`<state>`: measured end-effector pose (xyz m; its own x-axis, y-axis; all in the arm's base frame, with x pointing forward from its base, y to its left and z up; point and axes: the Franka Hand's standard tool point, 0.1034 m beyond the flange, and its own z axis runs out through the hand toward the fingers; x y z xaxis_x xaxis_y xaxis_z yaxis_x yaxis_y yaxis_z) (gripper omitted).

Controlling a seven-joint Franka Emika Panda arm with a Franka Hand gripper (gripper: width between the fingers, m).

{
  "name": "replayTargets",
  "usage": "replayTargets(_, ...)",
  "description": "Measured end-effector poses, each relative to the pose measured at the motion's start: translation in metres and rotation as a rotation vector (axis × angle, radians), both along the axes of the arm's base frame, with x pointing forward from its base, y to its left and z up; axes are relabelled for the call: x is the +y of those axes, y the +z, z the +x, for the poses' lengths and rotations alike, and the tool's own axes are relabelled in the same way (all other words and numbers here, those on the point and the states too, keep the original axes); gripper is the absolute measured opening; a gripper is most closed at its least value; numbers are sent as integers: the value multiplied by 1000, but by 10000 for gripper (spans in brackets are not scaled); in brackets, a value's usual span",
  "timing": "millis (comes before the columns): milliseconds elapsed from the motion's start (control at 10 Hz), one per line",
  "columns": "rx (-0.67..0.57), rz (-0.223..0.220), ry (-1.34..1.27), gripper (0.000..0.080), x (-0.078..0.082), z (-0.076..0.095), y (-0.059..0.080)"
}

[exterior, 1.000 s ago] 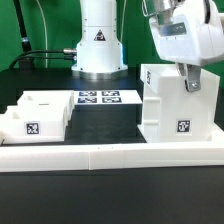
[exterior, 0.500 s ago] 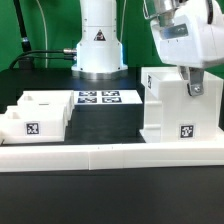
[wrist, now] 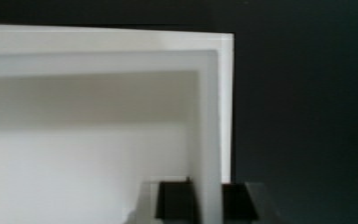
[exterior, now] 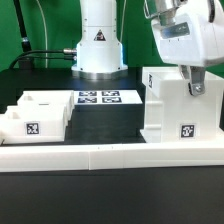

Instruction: Assemble drawer

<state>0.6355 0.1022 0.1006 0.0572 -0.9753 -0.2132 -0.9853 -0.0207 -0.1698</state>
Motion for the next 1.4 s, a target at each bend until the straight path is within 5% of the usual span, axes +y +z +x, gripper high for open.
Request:
replayTargets(100, 0, 0, 3, 114, 0, 0, 0)
replayTargets(200, -2, -1, 5, 287, 1, 0, 0)
replayTargets(300, -6, -1, 7, 287, 1, 1, 1)
replayTargets(500, -12, -2, 13, 601, 1, 2, 3)
replayTargets(900, -22, -8, 69, 648, 5, -4, 7)
replayTargets(1300, -101, -12, 178, 649, -11, -43, 54)
replayTargets(1400, -104, -15, 191, 649, -10, -44, 53)
